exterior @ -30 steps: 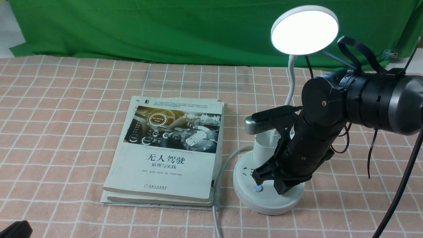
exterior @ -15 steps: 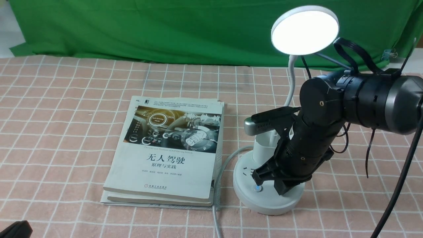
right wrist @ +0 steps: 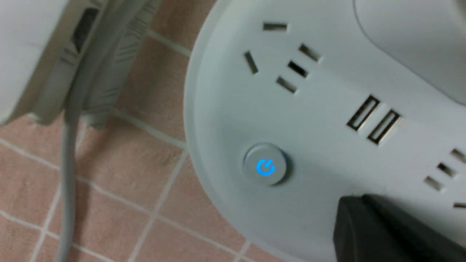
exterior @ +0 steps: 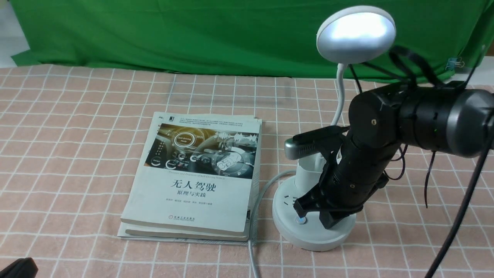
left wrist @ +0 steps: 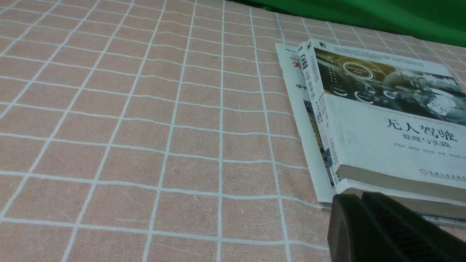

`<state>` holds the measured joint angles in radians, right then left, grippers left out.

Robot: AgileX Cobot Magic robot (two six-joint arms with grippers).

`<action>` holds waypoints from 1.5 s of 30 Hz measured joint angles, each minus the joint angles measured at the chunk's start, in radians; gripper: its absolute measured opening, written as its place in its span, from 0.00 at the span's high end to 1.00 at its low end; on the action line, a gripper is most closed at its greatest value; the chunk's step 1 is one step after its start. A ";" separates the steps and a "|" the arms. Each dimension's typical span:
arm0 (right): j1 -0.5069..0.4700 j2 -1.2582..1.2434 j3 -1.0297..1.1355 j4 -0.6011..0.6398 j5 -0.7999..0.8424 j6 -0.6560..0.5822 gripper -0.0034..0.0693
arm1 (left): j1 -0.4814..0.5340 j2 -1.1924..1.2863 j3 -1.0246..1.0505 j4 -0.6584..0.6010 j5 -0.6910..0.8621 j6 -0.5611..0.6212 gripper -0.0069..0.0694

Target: Turn off the table lamp on the pink coffee tablecloth by hand.

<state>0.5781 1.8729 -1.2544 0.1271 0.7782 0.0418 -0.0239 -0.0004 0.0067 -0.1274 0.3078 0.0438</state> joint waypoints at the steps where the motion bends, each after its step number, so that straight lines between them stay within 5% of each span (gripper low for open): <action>1: 0.000 0.005 -0.005 0.000 0.005 -0.003 0.90 | 0.000 0.000 0.000 0.000 0.000 0.000 0.90; 45: 0.000 -0.196 0.107 0.001 -0.069 0.000 0.89 | 0.000 0.000 0.000 0.000 0.000 0.000 0.90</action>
<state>0.5781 1.6766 -1.1472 0.1278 0.7093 0.0423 -0.0239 -0.0004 0.0067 -0.1274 0.3078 0.0438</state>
